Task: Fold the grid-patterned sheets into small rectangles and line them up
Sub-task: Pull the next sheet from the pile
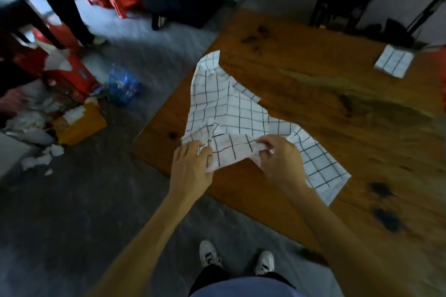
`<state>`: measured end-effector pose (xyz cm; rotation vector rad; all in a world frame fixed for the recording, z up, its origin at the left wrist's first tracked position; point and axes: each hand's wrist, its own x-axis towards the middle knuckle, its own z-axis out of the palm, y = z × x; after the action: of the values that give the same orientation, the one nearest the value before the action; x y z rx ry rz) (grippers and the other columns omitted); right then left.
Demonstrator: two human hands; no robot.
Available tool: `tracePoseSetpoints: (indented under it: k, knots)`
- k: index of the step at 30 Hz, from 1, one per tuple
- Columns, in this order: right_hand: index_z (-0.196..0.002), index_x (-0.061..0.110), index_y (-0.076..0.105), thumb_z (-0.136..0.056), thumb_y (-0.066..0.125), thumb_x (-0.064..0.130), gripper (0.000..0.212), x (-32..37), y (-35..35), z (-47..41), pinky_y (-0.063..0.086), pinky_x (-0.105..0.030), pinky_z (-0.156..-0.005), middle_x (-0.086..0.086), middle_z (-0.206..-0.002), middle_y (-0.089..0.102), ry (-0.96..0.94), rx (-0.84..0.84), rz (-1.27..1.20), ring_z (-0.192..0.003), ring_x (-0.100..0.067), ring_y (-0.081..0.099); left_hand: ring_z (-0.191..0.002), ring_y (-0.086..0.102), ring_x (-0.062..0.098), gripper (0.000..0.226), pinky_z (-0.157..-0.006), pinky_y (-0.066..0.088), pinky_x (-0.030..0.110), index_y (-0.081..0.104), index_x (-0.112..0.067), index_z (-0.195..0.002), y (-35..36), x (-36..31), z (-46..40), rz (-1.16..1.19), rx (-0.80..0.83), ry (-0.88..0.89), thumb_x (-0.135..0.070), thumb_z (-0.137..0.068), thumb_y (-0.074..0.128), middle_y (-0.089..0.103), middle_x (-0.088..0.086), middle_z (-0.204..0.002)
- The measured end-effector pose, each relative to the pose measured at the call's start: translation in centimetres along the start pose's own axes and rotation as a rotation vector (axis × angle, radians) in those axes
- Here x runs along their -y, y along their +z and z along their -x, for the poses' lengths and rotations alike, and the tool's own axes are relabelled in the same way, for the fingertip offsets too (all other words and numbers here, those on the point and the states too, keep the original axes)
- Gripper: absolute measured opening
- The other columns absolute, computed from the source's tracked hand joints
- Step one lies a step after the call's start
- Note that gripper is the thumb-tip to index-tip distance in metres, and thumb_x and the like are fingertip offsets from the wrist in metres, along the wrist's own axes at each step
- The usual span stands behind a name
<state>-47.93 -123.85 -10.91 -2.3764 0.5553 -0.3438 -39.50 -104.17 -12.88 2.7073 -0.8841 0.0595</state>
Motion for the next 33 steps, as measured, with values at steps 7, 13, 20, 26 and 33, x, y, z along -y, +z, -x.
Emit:
tracePoseSetpoints:
  k: [7, 13, 20, 26, 33]
  knots:
    - [-0.116, 0.013, 0.065, -0.089, 0.062, 0.008, 0.028, -4.6, -8.4, -0.6, 0.048, -0.028, -0.082, -0.005, -0.114, 0.066, 0.061, -0.162, 0.065, -0.104, -0.023, 0.061, -0.107, 0.055, 0.021, 0.027, -0.095, 0.035, 0.028, 0.064, -0.015, -0.104, -2.4, -6.9, -4.2, 0.175, -0.121, -0.001, -0.015, -0.078, 0.073, 0.059, 0.002, -0.11]
    - [-0.14, 0.02, 0.044, -0.087, 0.069, 0.028, 0.059, -4.8, -12.0, 0.0, 0.027, -0.039, -0.11, -0.005, -0.136, 0.05, -0.2, -0.135, 0.349, -0.131, -0.025, 0.042, -0.092, 0.06, 0.023, 0.026, -0.087, 0.041, 0.031, 0.068, -0.011, -0.094, -3.4, -17.2, -7.2, 0.115, -0.192, 0.277, -0.019, -0.073, 0.08, 0.064, 0.004, -0.095]
    - [-0.1, 0.018, 0.07, -0.08, 0.056, -0.004, 0.033, -6.3, -17.1, -1.1, 0.048, -0.021, -0.071, 0.005, -0.091, 0.07, -0.114, -0.259, 0.107, -0.081, -0.01, 0.06, -0.101, 0.058, 0.022, 0.047, -0.093, 0.039, 0.031, 0.063, -0.013, -0.113, -4.0, -21.3, -8.1, 0.146, -0.156, 0.34, -0.018, -0.07, 0.081, 0.064, 0.002, -0.105]
    - [-0.114, 0.016, 0.065, -0.086, 0.054, -0.004, 0.035, -8.2, -20.4, -1.2, 0.046, -0.016, -0.063, 0.004, -0.102, 0.066, 0.162, -0.319, -0.049, -0.087, -0.01, 0.06, -0.077, 0.052, 0.012, 0.009, -0.073, 0.042, 0.028, 0.067, -0.014, -0.094, -3.8, -20.5, -9.5, 0.263, -0.176, 0.289, -0.02, -0.088, 0.064, 0.061, -0.003, -0.082]
    - [-0.086, 0.02, 0.049, -0.086, 0.063, 0.05, 0.034, -4.5, -19.4, 0.3, 0.04, -0.025, -0.062, 0.004, -0.081, 0.05, 0.435, -0.579, -0.348, -0.07, -0.012, 0.047, -0.06, 0.053, 0.012, 0.015, -0.053, 0.045, 0.029, 0.059, -0.015, -0.08, -5.9, -24.5, -12.7, 0.324, -0.232, 0.318, -0.025, -0.091, 0.059, 0.058, -0.005, -0.069]
